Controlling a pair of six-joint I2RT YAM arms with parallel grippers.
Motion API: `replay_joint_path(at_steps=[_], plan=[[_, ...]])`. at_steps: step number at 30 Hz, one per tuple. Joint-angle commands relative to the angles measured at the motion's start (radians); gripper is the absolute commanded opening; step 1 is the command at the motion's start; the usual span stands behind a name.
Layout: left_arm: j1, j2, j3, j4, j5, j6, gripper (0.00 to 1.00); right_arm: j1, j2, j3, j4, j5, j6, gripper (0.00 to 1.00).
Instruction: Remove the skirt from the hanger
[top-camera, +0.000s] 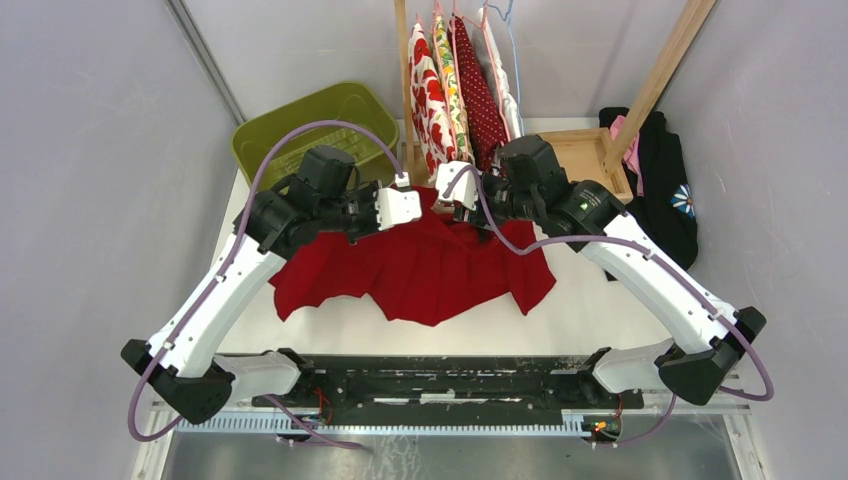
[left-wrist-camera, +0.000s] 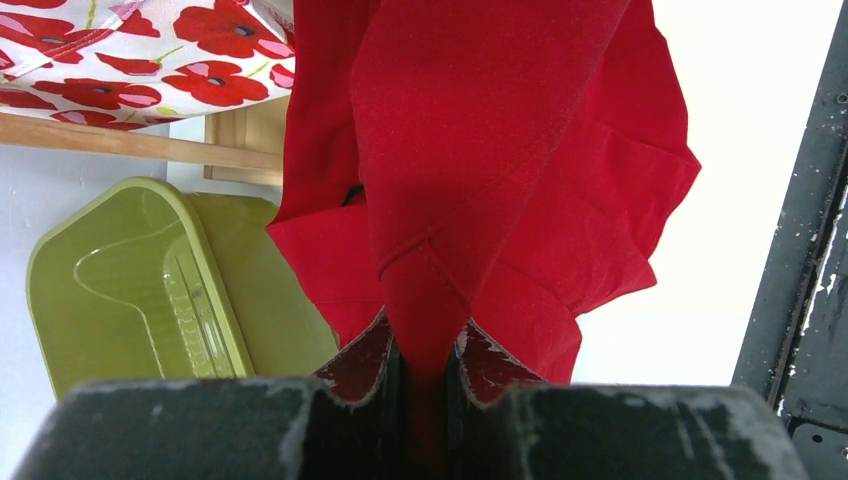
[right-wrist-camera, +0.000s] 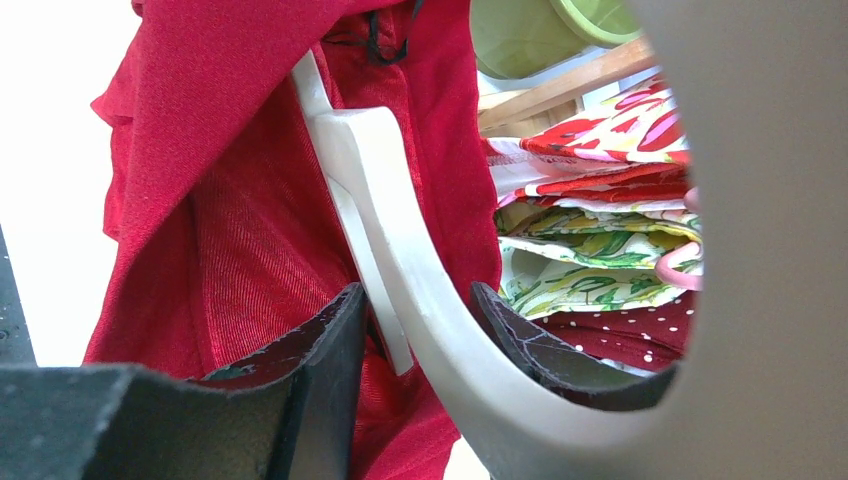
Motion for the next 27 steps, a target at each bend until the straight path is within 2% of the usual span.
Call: replay_joint_path(at_steps=[1,5,7,12,15,22,27], plan=[[-0.006,-0.049,0.035,0.18,0.082,-0.02,0.03,-0.011,0.012,-0.02,-0.015,0.002,0.036,0.01],[-0.007,-0.048,0.034,0.184,0.083,-0.021,0.03,-0.012,0.032,-0.039,-0.012,0.008,0.135,0.01],[-0.007,-0.048,0.034,0.185,0.082,-0.021,0.03,-0.012,0.044,-0.012,-0.021,0.055,0.195,0.01],[-0.006,-0.047,0.027,0.192,0.077,-0.024,0.03,-0.037,0.028,0.081,-0.012,0.045,0.252,0.01],[-0.006,-0.045,0.017,0.201,0.078,-0.03,0.03,-0.042,0.033,0.119,-0.03,0.044,0.247,0.01],[-0.007,-0.045,0.038,0.22,0.059,-0.04,0.03,-0.053,0.026,0.014,0.004,0.06,0.245,0.01],[-0.006,-0.035,0.054,0.22,0.076,-0.039,0.03,-0.053,0.027,0.001,0.018,0.016,0.17,0.01]])
